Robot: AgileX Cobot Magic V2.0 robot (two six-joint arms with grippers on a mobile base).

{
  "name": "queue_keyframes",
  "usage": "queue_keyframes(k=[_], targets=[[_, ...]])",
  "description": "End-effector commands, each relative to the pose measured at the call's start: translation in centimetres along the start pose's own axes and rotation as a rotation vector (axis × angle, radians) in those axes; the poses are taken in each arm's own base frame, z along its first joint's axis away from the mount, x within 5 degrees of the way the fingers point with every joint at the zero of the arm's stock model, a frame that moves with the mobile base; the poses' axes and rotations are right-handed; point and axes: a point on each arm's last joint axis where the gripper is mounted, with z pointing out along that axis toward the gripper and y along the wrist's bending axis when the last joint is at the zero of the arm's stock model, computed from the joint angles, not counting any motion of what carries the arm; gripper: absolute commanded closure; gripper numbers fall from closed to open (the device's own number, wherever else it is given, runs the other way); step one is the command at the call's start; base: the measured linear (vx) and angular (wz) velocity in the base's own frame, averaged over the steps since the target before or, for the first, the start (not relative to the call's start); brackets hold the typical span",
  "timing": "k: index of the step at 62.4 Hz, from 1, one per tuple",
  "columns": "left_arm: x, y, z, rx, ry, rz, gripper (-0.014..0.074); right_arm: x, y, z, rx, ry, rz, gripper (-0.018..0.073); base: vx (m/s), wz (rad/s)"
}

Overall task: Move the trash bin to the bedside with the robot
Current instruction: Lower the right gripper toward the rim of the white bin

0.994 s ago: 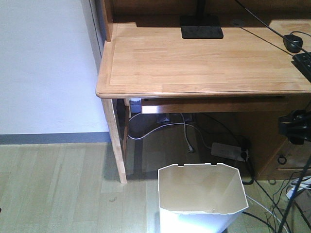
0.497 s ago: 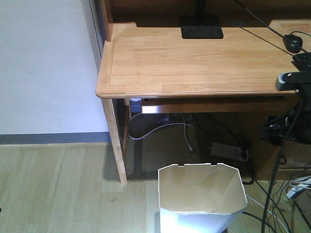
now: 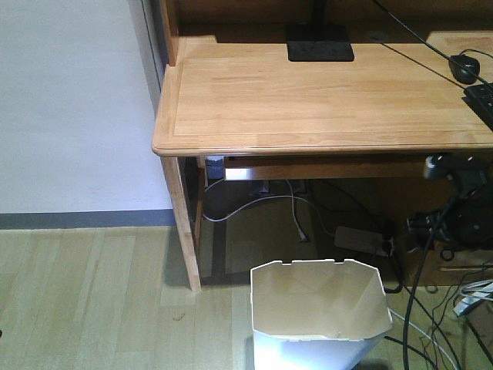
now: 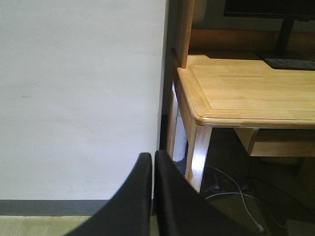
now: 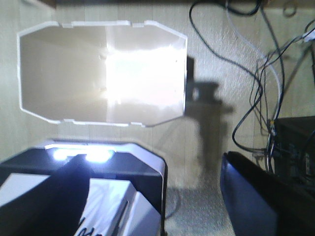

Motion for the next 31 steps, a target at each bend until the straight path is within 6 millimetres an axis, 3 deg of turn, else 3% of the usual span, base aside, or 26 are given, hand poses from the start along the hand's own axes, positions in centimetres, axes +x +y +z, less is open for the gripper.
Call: queue_keyframes(k=[1, 31], targets=[[-0.1, 0.0, 0.1, 0.004, -0.065, -0.010, 0.0602, -1.3, -0.6, 1.4, 0.023, -0.062, -0.016, 0.0031, 0.00, 0.00], [-0.1, 0.0, 0.1, 0.004, -0.065, -0.010, 0.0602, -3.5, -2.4, 11.4, 0.040, 0.004, 0.007, 0.0031, 0.00, 0.00]])
